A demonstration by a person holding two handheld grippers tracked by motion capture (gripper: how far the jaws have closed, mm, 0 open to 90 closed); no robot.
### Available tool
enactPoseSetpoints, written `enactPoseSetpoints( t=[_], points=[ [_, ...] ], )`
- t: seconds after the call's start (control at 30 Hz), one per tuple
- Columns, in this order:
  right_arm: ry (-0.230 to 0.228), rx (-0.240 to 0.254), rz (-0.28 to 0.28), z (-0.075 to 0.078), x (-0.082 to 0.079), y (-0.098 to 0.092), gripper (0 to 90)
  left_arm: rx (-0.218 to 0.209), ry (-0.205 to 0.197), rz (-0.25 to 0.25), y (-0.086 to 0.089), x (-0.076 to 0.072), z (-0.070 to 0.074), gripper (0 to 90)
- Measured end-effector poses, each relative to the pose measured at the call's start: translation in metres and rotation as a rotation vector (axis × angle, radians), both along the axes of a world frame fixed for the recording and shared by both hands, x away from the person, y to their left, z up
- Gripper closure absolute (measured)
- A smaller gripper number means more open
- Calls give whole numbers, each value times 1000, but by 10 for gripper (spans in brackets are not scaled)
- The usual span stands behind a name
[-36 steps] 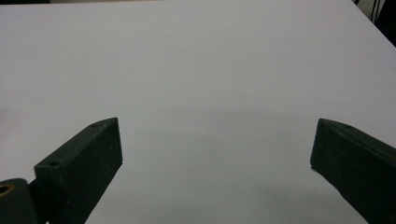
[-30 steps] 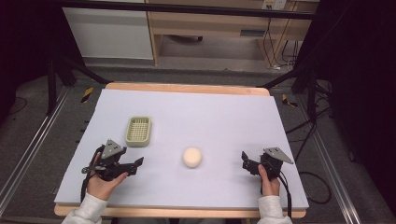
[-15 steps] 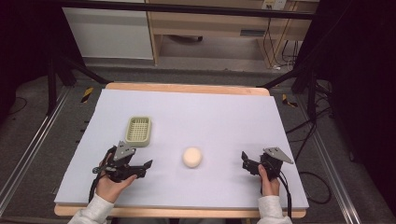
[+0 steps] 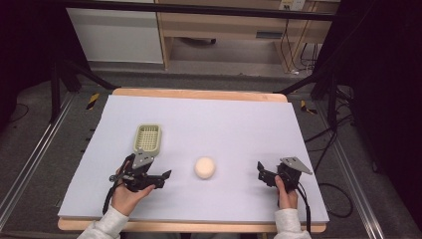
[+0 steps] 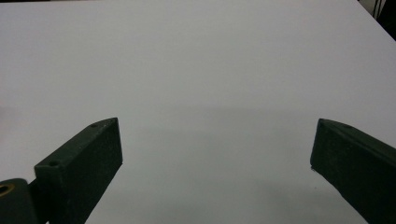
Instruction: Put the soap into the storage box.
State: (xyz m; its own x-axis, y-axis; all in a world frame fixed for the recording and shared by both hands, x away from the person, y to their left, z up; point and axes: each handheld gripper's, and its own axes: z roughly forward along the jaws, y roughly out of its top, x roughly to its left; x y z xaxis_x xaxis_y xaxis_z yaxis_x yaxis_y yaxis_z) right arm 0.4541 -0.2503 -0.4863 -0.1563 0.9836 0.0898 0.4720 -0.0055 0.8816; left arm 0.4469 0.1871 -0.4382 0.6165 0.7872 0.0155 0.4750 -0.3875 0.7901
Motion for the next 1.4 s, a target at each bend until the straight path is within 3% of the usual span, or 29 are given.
enactPoseSetpoints(
  t=[1.4],
  points=[
    [-1,1,7,0,0,0,27,29,5,-96,-71,22,6,213]
  ],
)
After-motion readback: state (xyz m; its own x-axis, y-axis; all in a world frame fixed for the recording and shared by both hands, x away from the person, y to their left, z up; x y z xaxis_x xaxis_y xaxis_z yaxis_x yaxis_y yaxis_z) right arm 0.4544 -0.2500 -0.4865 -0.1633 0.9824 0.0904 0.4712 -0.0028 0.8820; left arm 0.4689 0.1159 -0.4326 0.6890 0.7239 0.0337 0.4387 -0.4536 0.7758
